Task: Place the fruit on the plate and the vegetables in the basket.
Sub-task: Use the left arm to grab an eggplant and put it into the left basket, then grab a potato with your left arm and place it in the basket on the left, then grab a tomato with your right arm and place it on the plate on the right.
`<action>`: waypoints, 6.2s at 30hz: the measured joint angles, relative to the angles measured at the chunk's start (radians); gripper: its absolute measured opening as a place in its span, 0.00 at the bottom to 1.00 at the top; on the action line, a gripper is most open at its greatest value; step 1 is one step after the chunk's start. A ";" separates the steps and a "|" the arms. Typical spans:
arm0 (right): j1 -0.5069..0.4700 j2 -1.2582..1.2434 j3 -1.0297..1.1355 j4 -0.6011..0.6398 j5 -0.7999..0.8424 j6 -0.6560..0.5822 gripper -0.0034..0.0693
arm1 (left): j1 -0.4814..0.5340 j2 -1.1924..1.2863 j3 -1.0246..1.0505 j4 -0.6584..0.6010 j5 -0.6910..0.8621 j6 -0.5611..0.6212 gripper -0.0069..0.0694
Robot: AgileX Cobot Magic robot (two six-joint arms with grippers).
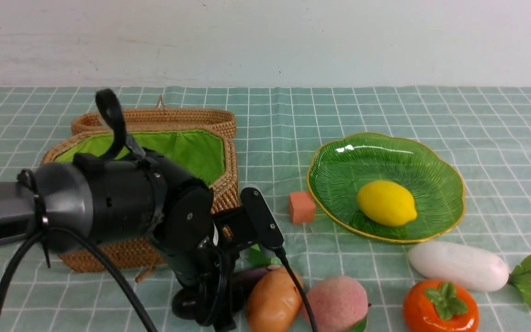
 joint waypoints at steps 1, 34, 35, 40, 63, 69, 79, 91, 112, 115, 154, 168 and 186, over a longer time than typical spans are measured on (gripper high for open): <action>0.000 0.000 0.000 0.000 0.000 0.000 0.38 | 0.002 0.015 0.000 0.001 -0.009 -0.001 0.83; 0.000 0.000 0.000 0.000 0.000 0.000 0.38 | 0.020 -0.271 0.000 0.151 0.068 0.000 0.61; 0.000 0.000 0.000 0.000 0.000 0.000 0.38 | 0.022 -0.322 0.000 0.163 0.053 -0.010 0.61; 0.000 0.000 0.000 0.000 0.000 0.000 0.38 | 0.121 -0.435 0.000 0.239 -0.024 -0.024 0.61; 0.000 0.000 0.000 0.000 0.000 0.000 0.38 | 0.354 -0.183 0.001 0.407 -0.229 0.034 0.70; 0.000 0.000 0.000 0.000 0.000 0.000 0.38 | 0.354 -0.198 0.001 0.341 -0.212 0.033 0.95; 0.000 0.000 0.000 0.000 0.000 0.000 0.38 | 0.186 -0.354 0.001 -0.183 -0.089 0.031 0.77; 0.000 0.000 0.000 0.000 0.000 0.000 0.38 | -0.098 -0.255 -0.017 -0.380 0.064 -0.249 0.84; 0.000 0.000 0.000 0.000 0.000 0.000 0.38 | -0.098 0.130 -0.298 -0.082 0.289 -0.594 0.81; 0.000 0.000 0.000 0.000 0.000 0.000 0.38 | -0.098 0.138 -0.298 -0.067 0.289 -0.594 0.78; 0.000 0.000 0.000 0.000 0.000 0.000 0.38 | 0.157 -0.241 -0.452 0.072 0.408 -0.507 0.70; 0.000 0.000 0.000 0.000 0.000 0.000 0.38 | 0.346 0.021 -0.454 0.191 0.268 -0.437 0.26; 0.000 0.000 0.000 0.000 0.000 0.000 0.38 | 0.346 -0.460 -0.443 0.148 0.479 -0.539 0.77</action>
